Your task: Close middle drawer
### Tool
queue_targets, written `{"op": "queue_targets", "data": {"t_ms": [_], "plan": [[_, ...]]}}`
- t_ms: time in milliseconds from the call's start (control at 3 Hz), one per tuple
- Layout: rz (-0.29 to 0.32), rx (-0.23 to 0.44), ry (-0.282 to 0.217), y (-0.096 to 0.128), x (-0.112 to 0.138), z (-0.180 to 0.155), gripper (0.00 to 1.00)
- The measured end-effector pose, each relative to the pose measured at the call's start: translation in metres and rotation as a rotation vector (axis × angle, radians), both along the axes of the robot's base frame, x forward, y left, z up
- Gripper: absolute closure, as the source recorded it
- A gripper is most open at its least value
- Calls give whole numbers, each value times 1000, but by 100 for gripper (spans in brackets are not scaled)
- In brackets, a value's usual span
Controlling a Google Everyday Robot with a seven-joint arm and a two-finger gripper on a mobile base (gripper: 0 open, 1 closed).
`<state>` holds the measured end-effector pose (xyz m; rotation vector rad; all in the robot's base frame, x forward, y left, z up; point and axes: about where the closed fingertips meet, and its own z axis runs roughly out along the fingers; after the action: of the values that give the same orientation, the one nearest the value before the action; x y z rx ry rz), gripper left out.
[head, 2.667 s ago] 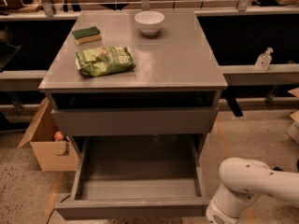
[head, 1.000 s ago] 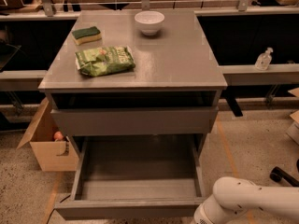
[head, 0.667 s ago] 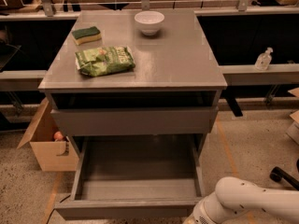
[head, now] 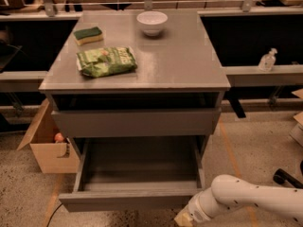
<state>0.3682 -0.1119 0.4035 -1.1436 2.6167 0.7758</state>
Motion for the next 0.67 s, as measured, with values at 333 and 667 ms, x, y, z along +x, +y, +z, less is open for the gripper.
{"op": "queue_targets", "data": {"t_ms": [333,667], "plan": [[17,32,-37,20,26,-10,100],[41,90,-145,54,76,-7,100]]}}
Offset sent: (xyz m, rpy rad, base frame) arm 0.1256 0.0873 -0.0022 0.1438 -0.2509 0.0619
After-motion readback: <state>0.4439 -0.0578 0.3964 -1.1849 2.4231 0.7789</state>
